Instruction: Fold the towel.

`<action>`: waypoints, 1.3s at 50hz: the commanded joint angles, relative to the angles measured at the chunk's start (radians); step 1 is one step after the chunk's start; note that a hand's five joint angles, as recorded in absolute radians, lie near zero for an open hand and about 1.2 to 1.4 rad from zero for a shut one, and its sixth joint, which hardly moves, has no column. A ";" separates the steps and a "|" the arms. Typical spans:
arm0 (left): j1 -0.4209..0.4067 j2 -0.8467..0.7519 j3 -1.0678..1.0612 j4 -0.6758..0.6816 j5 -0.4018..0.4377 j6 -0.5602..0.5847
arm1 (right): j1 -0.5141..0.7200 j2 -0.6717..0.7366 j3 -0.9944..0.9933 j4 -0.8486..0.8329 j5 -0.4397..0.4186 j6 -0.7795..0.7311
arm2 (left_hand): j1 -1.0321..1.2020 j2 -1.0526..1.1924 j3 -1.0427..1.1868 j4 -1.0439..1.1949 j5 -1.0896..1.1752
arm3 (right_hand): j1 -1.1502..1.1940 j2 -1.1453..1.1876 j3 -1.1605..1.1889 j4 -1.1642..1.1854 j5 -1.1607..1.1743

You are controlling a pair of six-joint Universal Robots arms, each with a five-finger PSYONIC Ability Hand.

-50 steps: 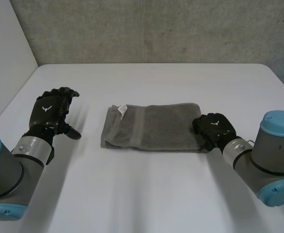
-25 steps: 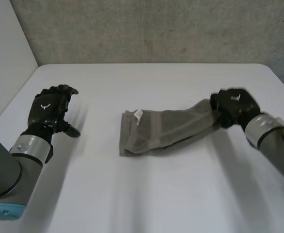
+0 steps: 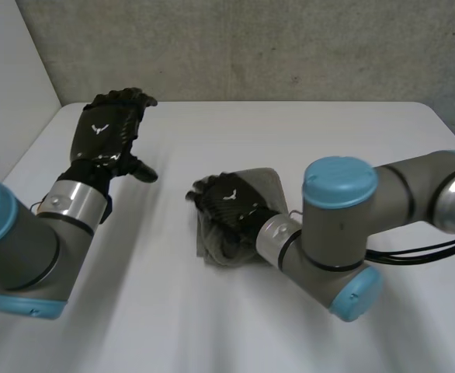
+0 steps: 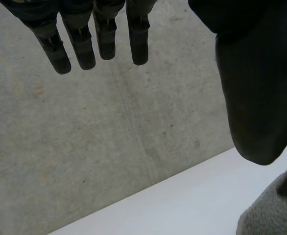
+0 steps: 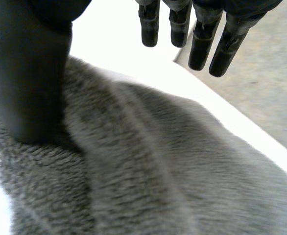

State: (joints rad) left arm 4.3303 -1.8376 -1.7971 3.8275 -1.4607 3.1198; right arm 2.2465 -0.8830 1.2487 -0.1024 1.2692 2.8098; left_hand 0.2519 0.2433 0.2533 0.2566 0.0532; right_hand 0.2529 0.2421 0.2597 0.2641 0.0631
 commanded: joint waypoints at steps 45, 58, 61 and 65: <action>-0.208 -0.330 0.343 -0.315 -0.141 -0.066 | -0.235 -0.177 0.195 -0.085 0.073 0.344 | -0.068 -0.059 -0.069 -0.072 -0.044 | -0.078 -0.068 -0.085 -0.090 -0.063; -0.144 0.044 0.450 -0.564 -0.145 -0.067 | -0.303 -0.450 0.129 -0.019 0.310 0.301 | -0.068 -0.059 -0.069 -0.072 -0.044 | -0.078 -0.068 -0.085 -0.090 -0.063; -0.121 0.058 0.486 -0.634 -0.150 -0.067 | -0.306 -0.473 0.089 0.045 0.372 0.246 | -0.068 -0.059 -0.069 -0.072 -0.044 | -0.078 -0.068 -0.085 -0.090 -0.063; -0.043 0.069 0.574 -0.810 -0.153 -0.076 | -0.312 -0.475 0.051 0.118 0.391 0.206 | -0.068 -0.059 -0.069 -0.072 -0.044 | -0.078 -0.068 -0.085 -0.090 -0.063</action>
State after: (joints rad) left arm 4.2064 -1.7862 -1.3271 3.2242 -1.6089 3.0518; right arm 1.9414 -1.3469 1.3562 -0.0851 1.6048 3.0831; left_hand 0.2488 0.2428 0.2532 0.2553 0.0482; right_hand 0.2319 0.2400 0.2494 0.2607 0.0610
